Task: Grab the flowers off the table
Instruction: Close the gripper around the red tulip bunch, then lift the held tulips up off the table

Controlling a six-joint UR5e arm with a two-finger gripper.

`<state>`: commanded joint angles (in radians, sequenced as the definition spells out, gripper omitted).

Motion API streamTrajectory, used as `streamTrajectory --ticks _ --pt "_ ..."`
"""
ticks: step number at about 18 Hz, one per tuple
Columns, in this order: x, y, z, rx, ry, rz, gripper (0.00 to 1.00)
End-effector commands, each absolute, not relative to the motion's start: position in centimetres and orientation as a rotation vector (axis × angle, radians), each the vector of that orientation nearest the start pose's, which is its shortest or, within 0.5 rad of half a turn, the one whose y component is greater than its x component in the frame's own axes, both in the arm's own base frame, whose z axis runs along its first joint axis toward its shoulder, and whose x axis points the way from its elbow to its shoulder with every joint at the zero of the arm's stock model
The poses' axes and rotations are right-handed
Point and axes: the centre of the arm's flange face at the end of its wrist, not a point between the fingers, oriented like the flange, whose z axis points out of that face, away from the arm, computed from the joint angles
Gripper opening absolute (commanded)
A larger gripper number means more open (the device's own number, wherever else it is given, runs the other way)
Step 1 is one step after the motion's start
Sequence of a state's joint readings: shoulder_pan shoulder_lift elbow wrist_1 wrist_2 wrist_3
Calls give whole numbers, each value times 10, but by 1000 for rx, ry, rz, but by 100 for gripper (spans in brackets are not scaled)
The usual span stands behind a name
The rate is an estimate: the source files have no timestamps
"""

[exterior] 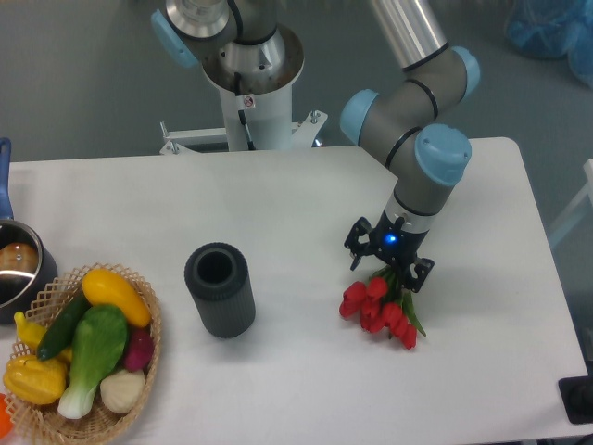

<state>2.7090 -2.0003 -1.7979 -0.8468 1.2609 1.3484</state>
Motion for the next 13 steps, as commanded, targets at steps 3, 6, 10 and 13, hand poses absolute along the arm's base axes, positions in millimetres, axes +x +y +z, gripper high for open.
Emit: streamTrajectory --ticks 3,6,10,13 --pt "-474 393 229 -2808 288 -37 0" --pt "-479 384 251 -2802 260 13 0" --pt "-500 367 275 -2845 218 97 0" --pt "-511 370 293 -2845 225 135 0"
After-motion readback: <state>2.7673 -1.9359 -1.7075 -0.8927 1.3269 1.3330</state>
